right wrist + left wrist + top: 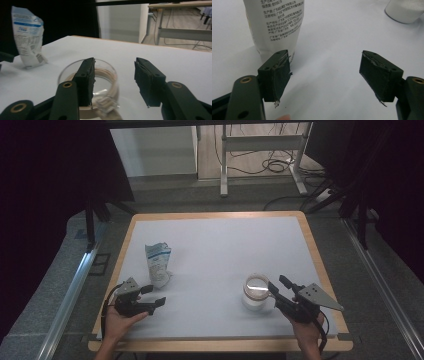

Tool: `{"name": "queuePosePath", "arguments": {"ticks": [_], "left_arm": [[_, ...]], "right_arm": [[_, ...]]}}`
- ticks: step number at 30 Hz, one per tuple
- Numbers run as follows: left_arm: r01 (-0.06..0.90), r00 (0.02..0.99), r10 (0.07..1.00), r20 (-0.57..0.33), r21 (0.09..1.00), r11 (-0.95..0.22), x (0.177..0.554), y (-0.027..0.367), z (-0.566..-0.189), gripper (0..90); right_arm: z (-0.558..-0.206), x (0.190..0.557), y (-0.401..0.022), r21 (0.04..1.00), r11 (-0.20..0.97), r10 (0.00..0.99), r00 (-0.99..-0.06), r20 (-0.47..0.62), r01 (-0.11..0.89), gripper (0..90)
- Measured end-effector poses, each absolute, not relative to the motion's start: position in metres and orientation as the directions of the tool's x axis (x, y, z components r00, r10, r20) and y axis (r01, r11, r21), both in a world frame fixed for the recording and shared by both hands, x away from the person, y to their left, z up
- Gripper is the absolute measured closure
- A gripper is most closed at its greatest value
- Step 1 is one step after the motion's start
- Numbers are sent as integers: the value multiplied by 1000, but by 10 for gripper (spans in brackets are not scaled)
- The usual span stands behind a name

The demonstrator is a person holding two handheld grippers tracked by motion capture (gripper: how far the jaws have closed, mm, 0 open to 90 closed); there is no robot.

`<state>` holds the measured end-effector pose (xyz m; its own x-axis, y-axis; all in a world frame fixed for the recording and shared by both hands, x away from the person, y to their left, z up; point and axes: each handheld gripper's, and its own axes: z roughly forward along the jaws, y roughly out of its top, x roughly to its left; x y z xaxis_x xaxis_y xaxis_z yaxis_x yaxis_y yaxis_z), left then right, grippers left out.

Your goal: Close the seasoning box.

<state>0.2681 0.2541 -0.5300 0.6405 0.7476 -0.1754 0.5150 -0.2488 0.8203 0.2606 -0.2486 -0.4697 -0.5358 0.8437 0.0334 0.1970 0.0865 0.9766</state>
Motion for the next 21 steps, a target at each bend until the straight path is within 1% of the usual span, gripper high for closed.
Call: {"name": "queuePosePath", "arguments": {"ticks": [5,9,12,17,21], "left_arm": [[513,636,752,-175,823,-243,268,256,-530,249],[516,631,756,-173,822,-242,268,257,-531,248],[517,630,757,-172,821,-244,268,257,-531,248],[517,627,760,-171,821,-242,268,257,-531,248],[515,626,761,-172,823,-238,267,258,-531,248]], "right_arm": [[-474,264,-264,976,88,873,-487,22,201,455],[-485,271,-283,966,67,896,-441,53,251,425],[-496,277,-293,952,77,912,-406,52,297,409],[-510,283,-303,931,81,924,-378,64,355,399],[-512,284,-304,927,96,926,-374,51,362,396]]}}
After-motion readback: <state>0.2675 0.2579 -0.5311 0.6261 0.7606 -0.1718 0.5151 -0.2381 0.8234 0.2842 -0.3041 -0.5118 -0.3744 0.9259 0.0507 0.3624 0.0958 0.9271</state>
